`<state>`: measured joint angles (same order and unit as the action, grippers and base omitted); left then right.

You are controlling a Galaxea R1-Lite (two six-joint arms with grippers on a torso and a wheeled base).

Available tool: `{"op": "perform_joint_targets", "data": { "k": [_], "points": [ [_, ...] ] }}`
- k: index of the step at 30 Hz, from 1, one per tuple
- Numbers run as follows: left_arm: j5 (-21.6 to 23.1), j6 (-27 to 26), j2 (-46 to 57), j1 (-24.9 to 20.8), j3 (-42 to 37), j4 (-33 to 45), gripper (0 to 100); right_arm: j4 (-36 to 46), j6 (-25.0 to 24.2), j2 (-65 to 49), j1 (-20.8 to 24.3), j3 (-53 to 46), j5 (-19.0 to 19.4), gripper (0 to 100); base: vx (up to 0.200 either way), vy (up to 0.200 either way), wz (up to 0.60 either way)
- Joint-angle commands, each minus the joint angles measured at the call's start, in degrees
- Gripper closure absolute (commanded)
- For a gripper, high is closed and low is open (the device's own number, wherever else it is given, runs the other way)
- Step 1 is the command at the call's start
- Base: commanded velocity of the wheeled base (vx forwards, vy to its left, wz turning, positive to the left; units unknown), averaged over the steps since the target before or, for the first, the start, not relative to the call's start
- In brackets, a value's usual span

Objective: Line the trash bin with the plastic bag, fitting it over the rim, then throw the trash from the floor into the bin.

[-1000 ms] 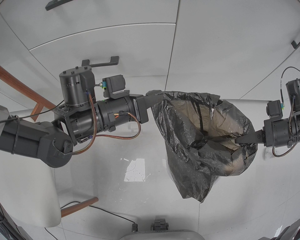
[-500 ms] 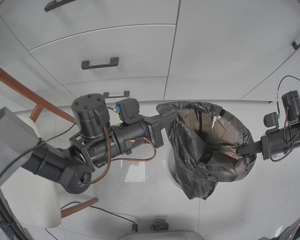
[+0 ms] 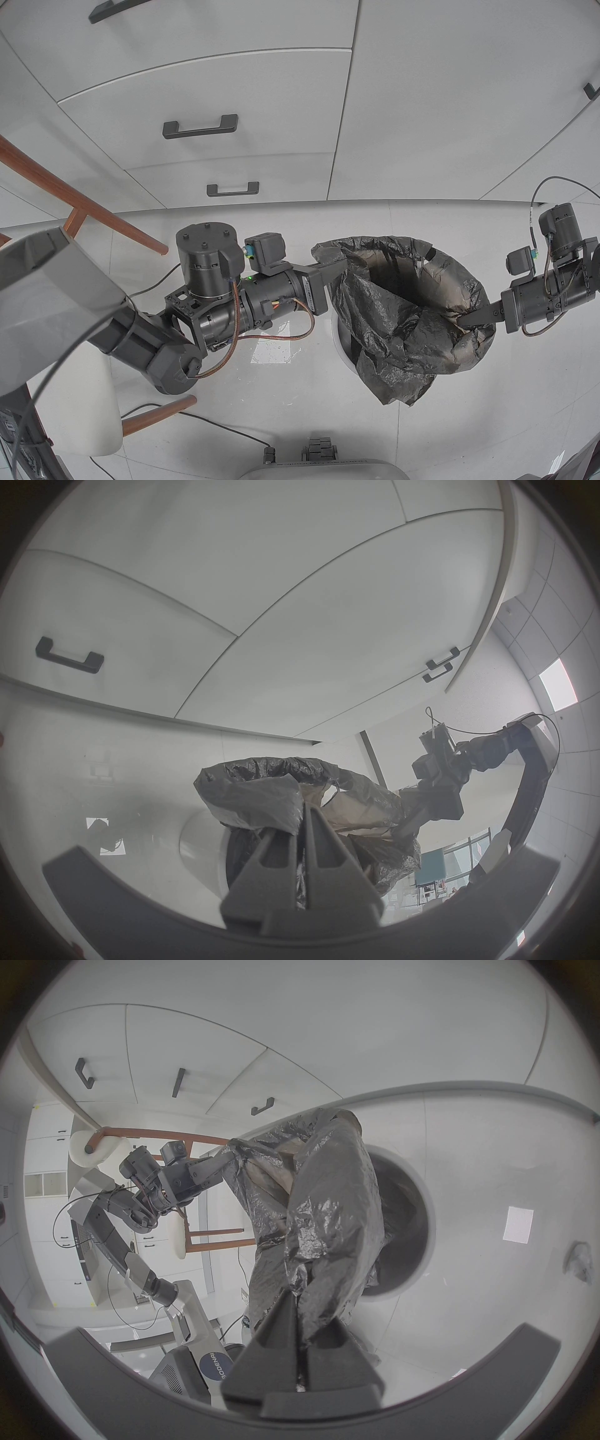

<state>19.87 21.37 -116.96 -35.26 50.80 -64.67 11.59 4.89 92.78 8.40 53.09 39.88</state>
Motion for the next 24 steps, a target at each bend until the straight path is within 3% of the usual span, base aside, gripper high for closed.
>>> {"op": "perform_joint_targets", "data": {
  "k": [1,7,19,24],
  "points": [
    [0.4,0.1,2.6,1.8,2.0,0.0,100,0.0,-0.5,0.1,-0.1,2.4,-0.1,100,0.0,0.0,0.0],
    [0.6,2.4,9.1,2.6,5.8,0.0,100,0.2,-4.0,-3.1,-0.8,9.4,2.5,100,0.0,0.0,0.0],
    [3.8,2.5,14.6,1.2,3.1,-0.1,100,0.1,-2.9,-6.4,0.3,14.7,4.3,100,0.0,0.0,0.0],
    [3.7,2.6,13.7,-1.7,-2.2,-0.8,100,0.0,8.6,-5.4,-0.7,9.0,10.8,100,0.0,0.0,0.0]
  ]
}}
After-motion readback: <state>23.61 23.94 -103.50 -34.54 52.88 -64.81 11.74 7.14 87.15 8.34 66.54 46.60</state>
